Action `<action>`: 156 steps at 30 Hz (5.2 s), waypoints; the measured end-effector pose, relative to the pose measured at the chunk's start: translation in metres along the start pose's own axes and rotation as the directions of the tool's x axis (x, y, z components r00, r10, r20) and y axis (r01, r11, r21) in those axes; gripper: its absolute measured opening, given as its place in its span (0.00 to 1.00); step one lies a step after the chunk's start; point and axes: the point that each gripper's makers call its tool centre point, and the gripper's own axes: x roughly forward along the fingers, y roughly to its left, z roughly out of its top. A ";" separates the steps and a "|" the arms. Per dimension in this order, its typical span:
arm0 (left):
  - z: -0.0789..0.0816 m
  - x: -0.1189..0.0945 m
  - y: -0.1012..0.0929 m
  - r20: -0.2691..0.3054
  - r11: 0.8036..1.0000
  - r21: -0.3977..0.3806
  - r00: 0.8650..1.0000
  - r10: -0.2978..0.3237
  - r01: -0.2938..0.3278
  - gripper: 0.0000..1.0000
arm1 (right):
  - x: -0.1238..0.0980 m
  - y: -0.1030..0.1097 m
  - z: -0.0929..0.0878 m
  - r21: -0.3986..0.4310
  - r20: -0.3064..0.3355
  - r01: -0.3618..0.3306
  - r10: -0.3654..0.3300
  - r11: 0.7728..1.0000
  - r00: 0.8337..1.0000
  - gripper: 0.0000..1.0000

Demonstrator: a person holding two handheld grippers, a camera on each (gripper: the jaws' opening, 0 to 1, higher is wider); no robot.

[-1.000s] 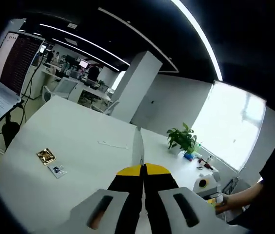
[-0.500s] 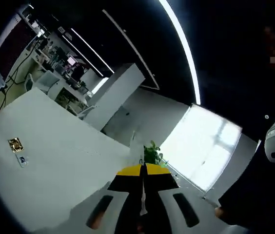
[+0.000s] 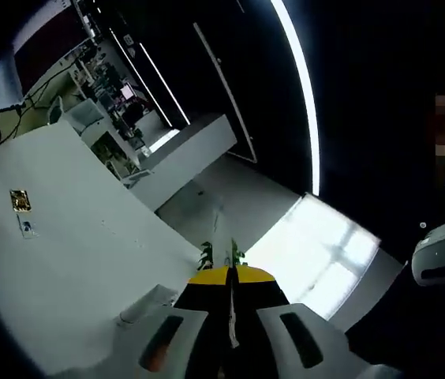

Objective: Arrange the skincare products in the storage area until every visible bottle or jar stands upright without overlapping.

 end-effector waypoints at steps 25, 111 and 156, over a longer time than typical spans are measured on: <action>-0.028 -0.025 -0.012 -0.006 1.000 0.013 1.000 0.007 -0.007 0.10 | 0.011 0.019 -0.041 -0.245 -0.310 0.063 -0.140 0.967 0.941 0.00; -0.103 0.000 0.126 -0.223 0.899 -0.271 0.931 0.288 -0.343 0.00 | -0.158 -0.045 0.005 -0.661 -0.100 0.499 -0.725 0.561 0.682 0.99; -0.172 0.043 0.263 -0.356 0.786 -0.302 0.828 0.433 -0.540 0.00 | -0.216 -0.078 0.041 -0.651 0.042 0.646 -0.831 0.399 0.555 0.95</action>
